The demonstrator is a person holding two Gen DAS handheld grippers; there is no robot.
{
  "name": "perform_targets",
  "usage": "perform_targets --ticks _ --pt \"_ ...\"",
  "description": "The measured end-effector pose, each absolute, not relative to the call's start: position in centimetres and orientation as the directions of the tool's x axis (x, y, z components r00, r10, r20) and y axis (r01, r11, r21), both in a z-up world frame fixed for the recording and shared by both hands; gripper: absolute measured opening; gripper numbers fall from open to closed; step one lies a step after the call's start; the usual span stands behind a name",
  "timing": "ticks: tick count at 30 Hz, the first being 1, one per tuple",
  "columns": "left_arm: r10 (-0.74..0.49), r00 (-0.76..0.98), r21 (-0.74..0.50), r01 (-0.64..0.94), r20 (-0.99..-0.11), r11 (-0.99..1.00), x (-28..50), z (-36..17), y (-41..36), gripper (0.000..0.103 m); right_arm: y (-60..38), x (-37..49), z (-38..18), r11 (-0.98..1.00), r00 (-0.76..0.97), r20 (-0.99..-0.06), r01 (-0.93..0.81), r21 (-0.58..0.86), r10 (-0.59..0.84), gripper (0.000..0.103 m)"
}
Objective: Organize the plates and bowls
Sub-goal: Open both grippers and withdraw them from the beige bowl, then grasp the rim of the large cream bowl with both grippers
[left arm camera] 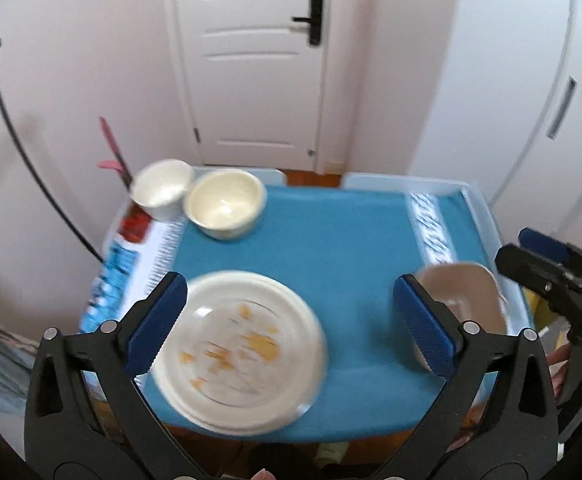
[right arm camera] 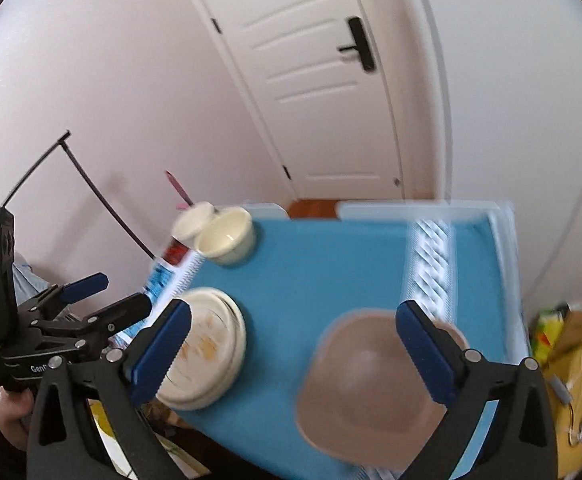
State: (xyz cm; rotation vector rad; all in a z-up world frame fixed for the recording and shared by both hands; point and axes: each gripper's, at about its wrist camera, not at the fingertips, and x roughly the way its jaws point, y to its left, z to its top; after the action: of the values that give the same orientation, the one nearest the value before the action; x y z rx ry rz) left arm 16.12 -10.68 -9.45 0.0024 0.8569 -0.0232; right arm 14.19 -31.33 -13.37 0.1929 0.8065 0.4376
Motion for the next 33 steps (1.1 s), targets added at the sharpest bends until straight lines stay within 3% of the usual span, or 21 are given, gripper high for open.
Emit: perform_targets --ticks 6,11,14,20,22,24,27,33 --pt "0.022 0.644 0.010 -0.022 -0.765 1.000 19.7 -9.3 -4.5 0.103 -24.4 18.4 -11.5 0.906 0.612 -0.679 -0.367 0.211 0.406 0.102" --pt "0.004 0.621 -0.041 -0.058 -0.784 0.997 23.2 -10.3 0.6 0.103 -20.2 22.6 -12.5 0.911 0.566 -0.728 -0.355 0.208 0.387 0.102" --pt "-0.058 0.601 -0.130 -0.076 -0.797 0.989 25.6 -11.7 3.4 0.103 -18.0 25.3 -13.8 0.936 0.549 -0.775 -0.315 0.155 0.313 0.102" --pt "-0.183 0.495 -0.295 -0.159 -0.849 0.942 30.6 -17.2 7.2 0.101 -14.4 31.1 -18.8 0.931 0.414 -0.855 -0.311 0.190 0.312 0.102" --pt "-0.193 0.468 -0.303 -0.172 -0.863 0.937 31.9 -19.1 7.5 0.095 -13.6 32.4 -20.4 0.932 0.381 -0.870 -0.301 0.203 0.313 0.100" --pt "-0.215 0.432 -0.316 -0.179 -0.876 0.932 33.1 -21.2 7.7 0.072 -12.8 33.7 -22.4 0.933 0.337 -0.888 -0.285 0.222 0.314 0.083" --pt "-0.257 0.377 -0.338 -0.165 -0.890 0.927 34.4 -23.7 7.2 0.055 -11.7 34.8 -24.4 0.931 0.279 -0.907 -0.275 0.238 0.315 0.063" --pt "-0.289 0.359 -0.352 -0.122 -0.887 0.928 36.1 -25.6 6.5 0.040 -10.8 36.0 -27.2 0.934 0.226 -0.922 -0.246 0.258 0.315 0.048"
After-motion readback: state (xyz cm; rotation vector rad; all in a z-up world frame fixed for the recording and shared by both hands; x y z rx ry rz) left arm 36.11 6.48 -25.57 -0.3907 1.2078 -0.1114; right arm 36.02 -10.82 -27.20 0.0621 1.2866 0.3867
